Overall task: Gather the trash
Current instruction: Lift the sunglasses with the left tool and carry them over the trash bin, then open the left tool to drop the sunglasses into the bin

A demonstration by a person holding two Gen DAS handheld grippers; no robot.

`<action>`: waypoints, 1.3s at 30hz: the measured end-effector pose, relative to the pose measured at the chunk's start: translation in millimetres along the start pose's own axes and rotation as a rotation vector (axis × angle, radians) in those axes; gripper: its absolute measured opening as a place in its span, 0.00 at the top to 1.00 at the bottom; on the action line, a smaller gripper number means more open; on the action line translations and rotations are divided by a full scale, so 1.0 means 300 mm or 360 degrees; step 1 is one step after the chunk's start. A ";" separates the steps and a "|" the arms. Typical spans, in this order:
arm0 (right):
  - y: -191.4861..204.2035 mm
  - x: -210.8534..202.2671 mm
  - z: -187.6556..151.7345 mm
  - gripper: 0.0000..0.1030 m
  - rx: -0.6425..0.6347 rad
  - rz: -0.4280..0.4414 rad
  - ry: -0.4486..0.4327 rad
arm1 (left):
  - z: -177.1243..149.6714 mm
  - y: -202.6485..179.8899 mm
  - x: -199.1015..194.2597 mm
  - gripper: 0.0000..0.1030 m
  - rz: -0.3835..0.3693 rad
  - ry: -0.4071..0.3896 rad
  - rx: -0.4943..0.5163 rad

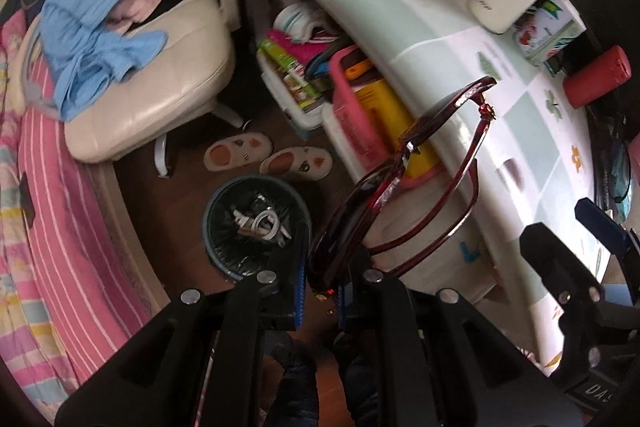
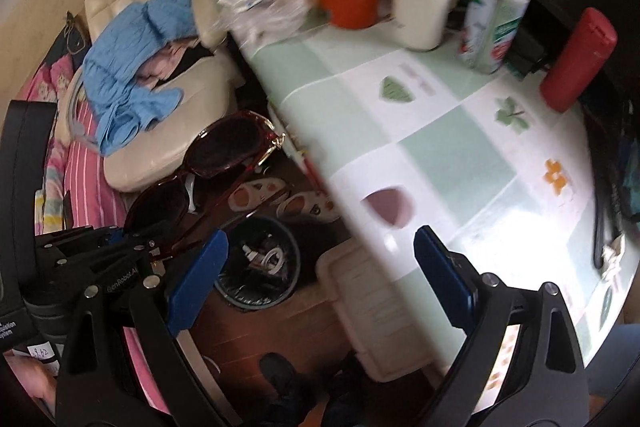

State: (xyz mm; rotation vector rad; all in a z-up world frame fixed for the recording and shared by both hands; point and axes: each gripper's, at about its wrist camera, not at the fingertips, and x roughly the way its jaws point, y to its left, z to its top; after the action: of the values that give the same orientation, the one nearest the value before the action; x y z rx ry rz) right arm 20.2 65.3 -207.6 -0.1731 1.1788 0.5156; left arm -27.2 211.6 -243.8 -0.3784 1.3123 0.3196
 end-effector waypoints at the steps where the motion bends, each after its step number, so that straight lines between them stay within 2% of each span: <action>1: 0.023 0.008 -0.012 0.09 -0.0011 -0.0001 0.0007 | -0.013 0.025 0.007 0.89 0.0000 0.0006 -0.0006; 11: 0.246 0.103 -0.131 0.09 -0.0096 0.0014 0.0063 | -0.121 0.231 0.083 0.89 -0.0005 0.0040 -0.0084; 20: 0.342 0.204 -0.196 0.09 -0.0167 0.0028 0.0104 | -0.216 0.368 0.190 0.89 0.0015 0.0081 -0.0167; 29: 0.389 0.407 -0.252 0.09 -0.0265 0.0049 0.0150 | -0.309 0.469 0.438 0.89 0.0040 0.0157 -0.0300; 39: 0.340 0.646 -0.303 0.09 -0.0300 0.0052 0.0185 | -0.323 0.509 0.732 0.89 0.0057 0.0203 -0.0359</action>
State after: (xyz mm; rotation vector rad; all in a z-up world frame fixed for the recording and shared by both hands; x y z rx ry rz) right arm -49.0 175.4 -405.6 -0.3495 1.2472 0.6527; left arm -127.9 308.6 -491.6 -0.5733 1.4134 0.4818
